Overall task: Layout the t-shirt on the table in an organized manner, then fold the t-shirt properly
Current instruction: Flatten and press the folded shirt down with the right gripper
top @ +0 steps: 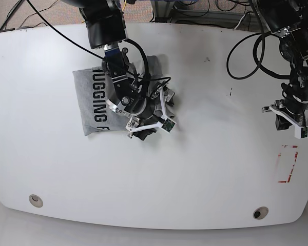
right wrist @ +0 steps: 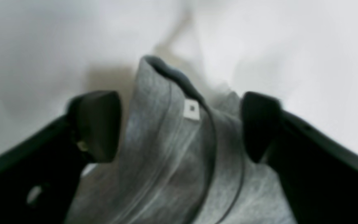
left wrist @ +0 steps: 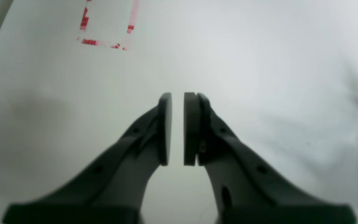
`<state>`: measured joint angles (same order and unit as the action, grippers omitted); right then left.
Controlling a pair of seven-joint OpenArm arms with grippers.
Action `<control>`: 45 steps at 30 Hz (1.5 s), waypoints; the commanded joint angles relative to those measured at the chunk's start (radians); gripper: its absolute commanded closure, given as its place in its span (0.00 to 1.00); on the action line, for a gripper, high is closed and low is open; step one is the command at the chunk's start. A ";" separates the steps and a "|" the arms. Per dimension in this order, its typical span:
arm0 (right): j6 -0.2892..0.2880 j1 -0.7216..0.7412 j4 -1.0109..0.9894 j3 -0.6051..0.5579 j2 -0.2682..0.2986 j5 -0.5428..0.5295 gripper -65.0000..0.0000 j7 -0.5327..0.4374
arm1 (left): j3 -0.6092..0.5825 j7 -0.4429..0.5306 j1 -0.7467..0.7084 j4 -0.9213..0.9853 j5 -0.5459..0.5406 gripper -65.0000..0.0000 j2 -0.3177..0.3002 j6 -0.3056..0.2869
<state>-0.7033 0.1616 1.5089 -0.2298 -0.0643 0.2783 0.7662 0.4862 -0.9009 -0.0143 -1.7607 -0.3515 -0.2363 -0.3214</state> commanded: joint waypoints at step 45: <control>0.005 0.062 0.106 -0.001 0.017 -0.006 0.59 0.029 | -0.042 0.019 0.020 -0.020 -0.010 0.91 -0.013 -0.112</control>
<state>-0.7044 0.2008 1.5795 -0.2310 -0.0383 0.2817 0.8146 0.4683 -0.9012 -0.0082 -1.7607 -0.3477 -0.2375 -0.4309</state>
